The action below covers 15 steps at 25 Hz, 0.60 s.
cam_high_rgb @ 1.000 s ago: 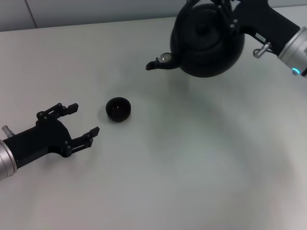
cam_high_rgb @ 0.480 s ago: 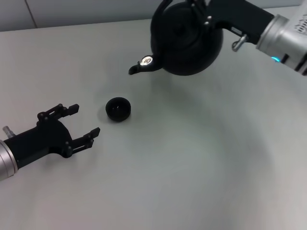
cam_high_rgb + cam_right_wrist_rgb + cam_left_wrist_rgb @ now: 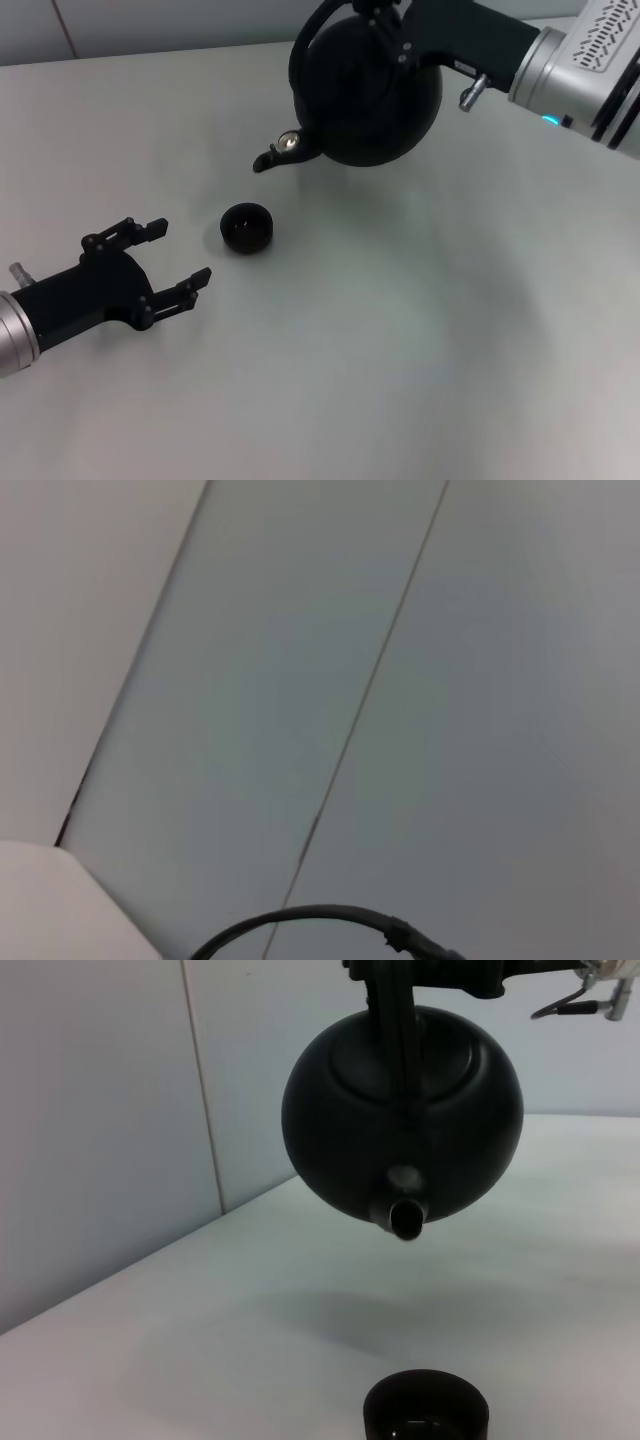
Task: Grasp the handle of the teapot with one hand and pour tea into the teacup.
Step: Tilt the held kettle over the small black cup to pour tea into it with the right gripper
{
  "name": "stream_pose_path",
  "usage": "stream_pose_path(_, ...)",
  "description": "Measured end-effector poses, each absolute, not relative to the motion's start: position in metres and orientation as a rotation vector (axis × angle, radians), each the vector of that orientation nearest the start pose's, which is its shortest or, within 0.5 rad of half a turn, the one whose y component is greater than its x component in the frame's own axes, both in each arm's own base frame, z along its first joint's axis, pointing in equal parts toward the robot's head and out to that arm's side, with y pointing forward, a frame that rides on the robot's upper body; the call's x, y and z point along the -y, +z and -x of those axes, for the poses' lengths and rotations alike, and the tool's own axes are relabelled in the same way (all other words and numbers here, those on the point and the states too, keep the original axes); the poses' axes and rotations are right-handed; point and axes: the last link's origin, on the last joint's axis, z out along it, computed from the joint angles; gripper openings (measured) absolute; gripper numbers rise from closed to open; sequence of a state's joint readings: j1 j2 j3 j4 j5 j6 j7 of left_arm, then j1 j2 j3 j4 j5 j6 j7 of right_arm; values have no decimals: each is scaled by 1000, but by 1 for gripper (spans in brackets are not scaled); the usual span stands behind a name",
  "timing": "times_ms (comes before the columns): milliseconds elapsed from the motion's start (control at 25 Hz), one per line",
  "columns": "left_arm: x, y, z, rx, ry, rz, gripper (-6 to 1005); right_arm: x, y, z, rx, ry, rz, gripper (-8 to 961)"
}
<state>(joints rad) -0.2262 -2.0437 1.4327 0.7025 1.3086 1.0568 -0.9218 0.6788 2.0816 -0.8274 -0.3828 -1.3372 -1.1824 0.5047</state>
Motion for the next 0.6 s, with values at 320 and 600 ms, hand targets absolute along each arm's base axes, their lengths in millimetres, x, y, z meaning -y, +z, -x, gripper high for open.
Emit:
stream_pose_path(320, -297, -46, 298, 298, -485, 2526, 801, -409, -12, -214, 124, 663, 2217, 121)
stream_pose_path(600, -299, -47, 296, 291, -484, 2529, 801, -408, -15, -215, 134, 637, 2233, 122)
